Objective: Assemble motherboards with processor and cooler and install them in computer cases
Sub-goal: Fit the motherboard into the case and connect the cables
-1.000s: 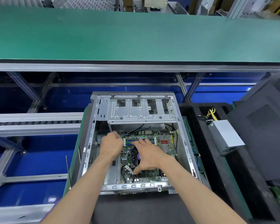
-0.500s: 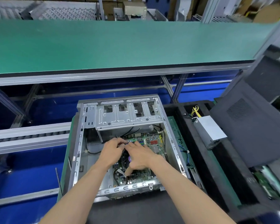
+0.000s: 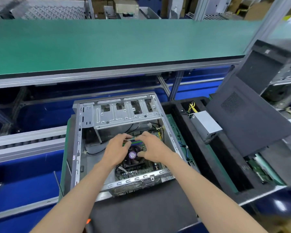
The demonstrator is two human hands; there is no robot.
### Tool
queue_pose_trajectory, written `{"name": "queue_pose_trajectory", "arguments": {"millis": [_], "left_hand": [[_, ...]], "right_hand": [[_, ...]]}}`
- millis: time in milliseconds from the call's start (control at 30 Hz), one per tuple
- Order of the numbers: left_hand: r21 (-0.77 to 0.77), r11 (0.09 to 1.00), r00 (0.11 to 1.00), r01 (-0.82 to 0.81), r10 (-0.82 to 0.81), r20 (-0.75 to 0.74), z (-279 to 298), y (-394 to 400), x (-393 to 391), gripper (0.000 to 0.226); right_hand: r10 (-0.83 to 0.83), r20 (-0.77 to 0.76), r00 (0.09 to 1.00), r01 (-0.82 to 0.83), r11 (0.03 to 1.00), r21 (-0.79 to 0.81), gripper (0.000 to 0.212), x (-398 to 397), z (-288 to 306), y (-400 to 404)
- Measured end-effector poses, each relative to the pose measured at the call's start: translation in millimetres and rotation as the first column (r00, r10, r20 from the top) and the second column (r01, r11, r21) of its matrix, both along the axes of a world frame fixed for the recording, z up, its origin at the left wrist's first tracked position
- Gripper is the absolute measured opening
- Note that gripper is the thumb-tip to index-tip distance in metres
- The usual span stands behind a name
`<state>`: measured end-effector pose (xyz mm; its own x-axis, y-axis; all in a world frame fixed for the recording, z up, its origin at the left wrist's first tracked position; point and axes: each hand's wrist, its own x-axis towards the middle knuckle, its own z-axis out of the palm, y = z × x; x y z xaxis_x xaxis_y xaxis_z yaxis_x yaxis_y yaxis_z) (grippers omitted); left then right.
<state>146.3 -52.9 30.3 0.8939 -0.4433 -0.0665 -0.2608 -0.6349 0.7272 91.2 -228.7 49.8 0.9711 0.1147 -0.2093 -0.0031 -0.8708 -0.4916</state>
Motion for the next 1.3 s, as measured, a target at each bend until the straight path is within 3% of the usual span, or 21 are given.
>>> {"name": "queue_pose_trajectory", "arguments": {"millis": [167,300,533,667,767,867,967,1067,1167,1300], "left_hand": [[-0.067,0.992,0.994,0.110,-0.108,0.028,12,-27,-12,0.029],[-0.075,0.977,0.978,0.200,-0.194,0.075,22,-57,-21,0.033],[-0.093,0.949,0.946,0.301,-0.285,0.154,28,-104,-29,0.025],[-0.035,0.977,0.943,0.208,-0.191,0.271,23,-122,-30,0.018],[-0.033,0.988,0.935,0.149,-0.130,0.331,21,-136,-31,0.014],[0.012,0.981,0.913,0.195,-0.186,0.364,22,-156,-33,0.011],[0.217,0.935,0.866,0.280,-0.344,0.362,29,-181,-35,0.012],[0.439,0.837,0.840,0.328,-0.471,0.270,35,-204,-41,0.016],[0.581,0.752,0.832,0.312,-0.511,0.216,36,-218,-47,0.015],[0.683,0.689,0.821,0.241,-0.520,0.234,36,-226,-53,0.019]], "right_hand": [[-0.155,0.197,0.968,0.135,0.985,0.111,0.041,-17,21,-18],[-0.330,0.380,0.864,0.255,0.938,0.236,0.032,-35,40,-46],[-0.550,0.240,0.800,0.464,0.821,0.333,0.025,-67,36,-108],[-0.599,0.154,0.786,0.535,0.783,0.318,0.021,-87,15,-135],[-0.594,0.107,0.797,0.550,0.788,0.276,0.018,-100,-4,-153],[-0.525,0.032,0.851,0.513,0.842,0.166,0.017,-109,-27,-166],[-0.407,-0.079,0.910,0.413,0.907,0.080,0.019,-117,-50,-168],[-0.269,-0.166,0.949,0.277,0.961,0.025,0.024,-121,-67,-164],[-0.181,-0.205,0.962,0.196,0.979,0.056,0.037,-121,-79,-160],[-0.087,-0.186,0.979,0.106,0.990,0.093,0.033,-117,-92,-159]]}}
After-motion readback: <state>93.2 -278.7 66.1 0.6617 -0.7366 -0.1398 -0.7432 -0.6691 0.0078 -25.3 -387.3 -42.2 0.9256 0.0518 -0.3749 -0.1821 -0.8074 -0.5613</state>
